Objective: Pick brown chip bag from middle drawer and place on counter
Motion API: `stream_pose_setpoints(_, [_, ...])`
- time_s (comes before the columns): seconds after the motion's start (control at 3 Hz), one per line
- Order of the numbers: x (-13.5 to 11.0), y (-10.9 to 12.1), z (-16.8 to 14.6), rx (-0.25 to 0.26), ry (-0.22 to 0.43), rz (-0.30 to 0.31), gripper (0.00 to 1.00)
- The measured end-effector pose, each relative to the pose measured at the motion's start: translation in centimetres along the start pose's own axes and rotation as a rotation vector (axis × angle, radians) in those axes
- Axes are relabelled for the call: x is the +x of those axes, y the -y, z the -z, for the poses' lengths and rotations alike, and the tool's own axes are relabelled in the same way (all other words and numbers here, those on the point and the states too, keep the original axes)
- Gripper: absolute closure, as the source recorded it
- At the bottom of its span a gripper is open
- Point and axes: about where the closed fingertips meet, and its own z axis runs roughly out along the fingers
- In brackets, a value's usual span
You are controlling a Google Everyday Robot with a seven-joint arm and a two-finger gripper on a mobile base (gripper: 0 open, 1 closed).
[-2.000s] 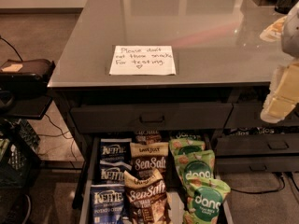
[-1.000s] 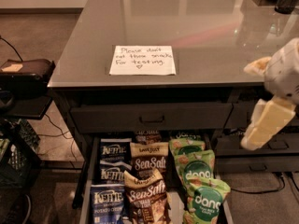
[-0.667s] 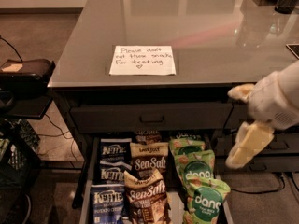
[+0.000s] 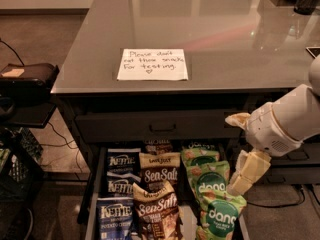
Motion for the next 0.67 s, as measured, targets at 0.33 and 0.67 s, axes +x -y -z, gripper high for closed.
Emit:
stream_pose_setpoints(0.33, [0.4,-1.1,-2.0,-0.041,0.068,0.007,0.0])
stream_pose_setpoints(0.67, [0.6,-3.1,-5.9,-0.087,0.174,0.012,0.0])
